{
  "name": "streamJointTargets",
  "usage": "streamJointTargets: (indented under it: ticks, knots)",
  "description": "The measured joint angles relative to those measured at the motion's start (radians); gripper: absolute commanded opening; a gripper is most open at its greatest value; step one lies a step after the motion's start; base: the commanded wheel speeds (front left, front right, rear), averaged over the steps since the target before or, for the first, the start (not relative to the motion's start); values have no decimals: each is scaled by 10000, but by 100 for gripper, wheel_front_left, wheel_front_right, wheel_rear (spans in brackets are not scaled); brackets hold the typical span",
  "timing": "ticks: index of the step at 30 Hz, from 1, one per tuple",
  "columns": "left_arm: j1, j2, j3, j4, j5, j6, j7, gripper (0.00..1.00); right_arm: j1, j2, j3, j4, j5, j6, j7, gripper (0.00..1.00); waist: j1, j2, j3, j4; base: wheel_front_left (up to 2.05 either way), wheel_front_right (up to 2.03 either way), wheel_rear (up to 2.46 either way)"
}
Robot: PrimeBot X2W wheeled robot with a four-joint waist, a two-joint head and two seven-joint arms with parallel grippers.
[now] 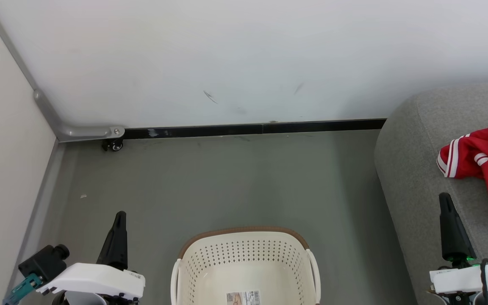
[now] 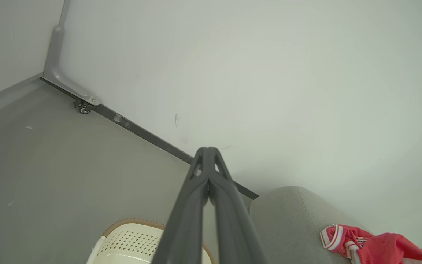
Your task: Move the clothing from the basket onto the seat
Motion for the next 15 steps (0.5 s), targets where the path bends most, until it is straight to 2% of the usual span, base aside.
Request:
streamJointTargets:
  ticks: [6,9,15]
  knots:
    - [1,-33,203,8,-826,-100,305,0,-10,50,-65,144,899,0,228,0,28,0,-82,-58,0,0,0]
    - [1,-71,313,17,-1350,-176,433,0,-15,75,-107,211,1427,0,351,0,27,0,-113,-90,0,0,0]
    - [1,-140,508,63,-2190,-268,700,0,-172,113,-157,337,2330,-2,602,0,-22,0,-125,-147,0,0,0]
